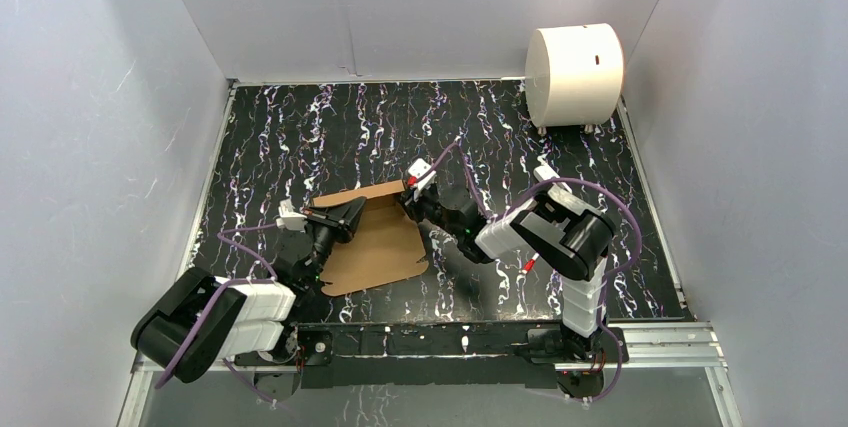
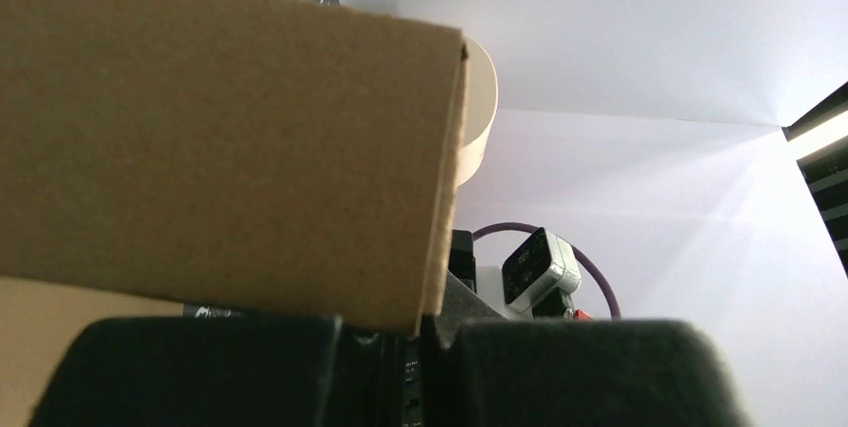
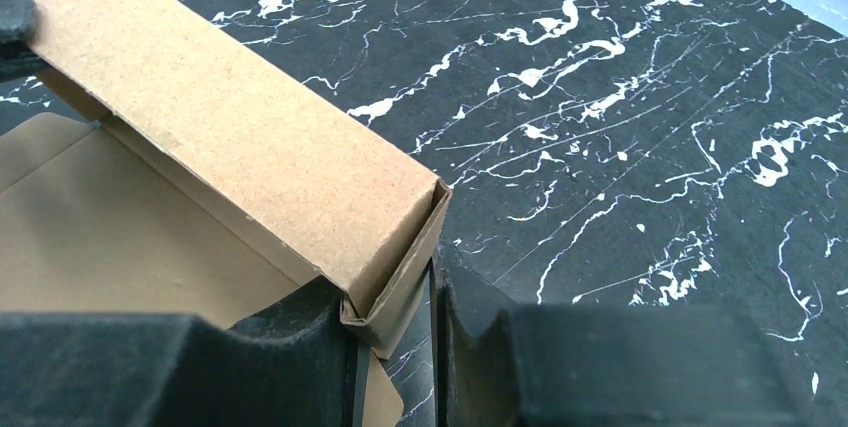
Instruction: Fold the paper box
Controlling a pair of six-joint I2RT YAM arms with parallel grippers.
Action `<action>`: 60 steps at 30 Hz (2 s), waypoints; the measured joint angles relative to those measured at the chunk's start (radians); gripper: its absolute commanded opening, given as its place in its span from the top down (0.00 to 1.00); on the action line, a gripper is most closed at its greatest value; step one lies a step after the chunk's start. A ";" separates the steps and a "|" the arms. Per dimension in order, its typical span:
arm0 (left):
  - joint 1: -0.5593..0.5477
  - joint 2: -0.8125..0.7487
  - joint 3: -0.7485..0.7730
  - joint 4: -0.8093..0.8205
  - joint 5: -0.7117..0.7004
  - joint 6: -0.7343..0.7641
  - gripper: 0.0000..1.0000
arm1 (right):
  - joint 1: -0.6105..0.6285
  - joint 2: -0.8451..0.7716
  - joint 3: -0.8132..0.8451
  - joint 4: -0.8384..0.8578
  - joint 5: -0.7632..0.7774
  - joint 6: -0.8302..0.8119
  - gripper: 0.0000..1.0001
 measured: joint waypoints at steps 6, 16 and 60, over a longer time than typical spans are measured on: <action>-0.032 0.000 0.000 0.000 -0.045 0.000 1.00 | 0.016 0.000 0.003 -0.008 0.082 0.007 0.77; -0.050 0.008 0.000 0.000 -0.100 0.010 1.00 | 0.020 -0.002 0.005 -0.016 0.064 -0.004 0.60; -0.053 0.015 0.000 0.005 -0.187 0.056 1.00 | -0.328 -0.379 -0.118 -0.421 -0.637 -0.150 0.44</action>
